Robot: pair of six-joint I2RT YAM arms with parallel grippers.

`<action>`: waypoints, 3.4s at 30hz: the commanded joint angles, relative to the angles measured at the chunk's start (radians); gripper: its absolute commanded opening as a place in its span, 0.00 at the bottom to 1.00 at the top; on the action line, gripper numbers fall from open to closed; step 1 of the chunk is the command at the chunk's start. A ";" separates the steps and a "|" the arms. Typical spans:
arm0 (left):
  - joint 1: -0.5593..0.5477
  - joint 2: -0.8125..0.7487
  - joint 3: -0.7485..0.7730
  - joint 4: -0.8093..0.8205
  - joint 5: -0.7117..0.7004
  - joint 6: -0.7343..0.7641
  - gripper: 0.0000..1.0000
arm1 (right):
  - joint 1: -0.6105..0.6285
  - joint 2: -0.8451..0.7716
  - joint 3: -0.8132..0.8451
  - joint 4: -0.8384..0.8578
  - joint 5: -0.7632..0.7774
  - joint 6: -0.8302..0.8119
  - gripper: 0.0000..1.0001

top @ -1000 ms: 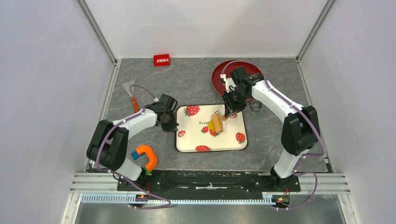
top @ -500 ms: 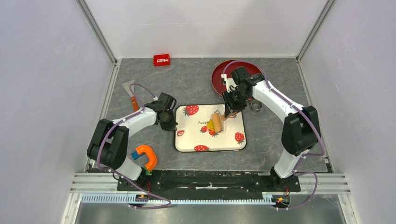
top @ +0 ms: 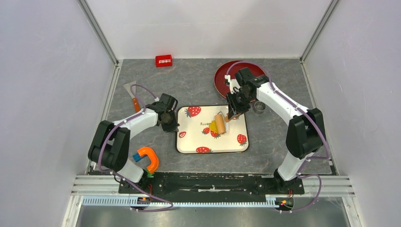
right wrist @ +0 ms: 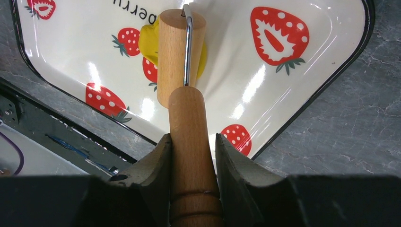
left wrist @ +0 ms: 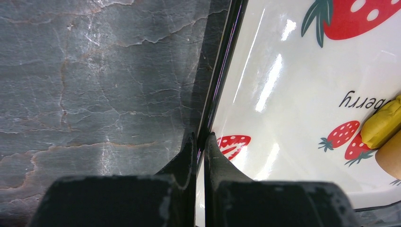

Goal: Roll out the dumpling wrappers from the dough

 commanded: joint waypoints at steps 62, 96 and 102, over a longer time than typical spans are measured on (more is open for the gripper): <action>0.092 0.023 -0.022 -0.165 -0.294 0.197 0.02 | -0.023 0.091 0.054 -0.072 0.255 -0.141 0.00; 0.053 0.061 -0.035 -0.071 -0.018 0.303 0.02 | 0.168 0.239 0.404 -0.023 -0.023 -0.109 0.00; 0.049 0.059 -0.037 -0.072 -0.015 0.299 0.02 | 0.193 0.230 0.296 -0.023 0.050 -0.149 0.00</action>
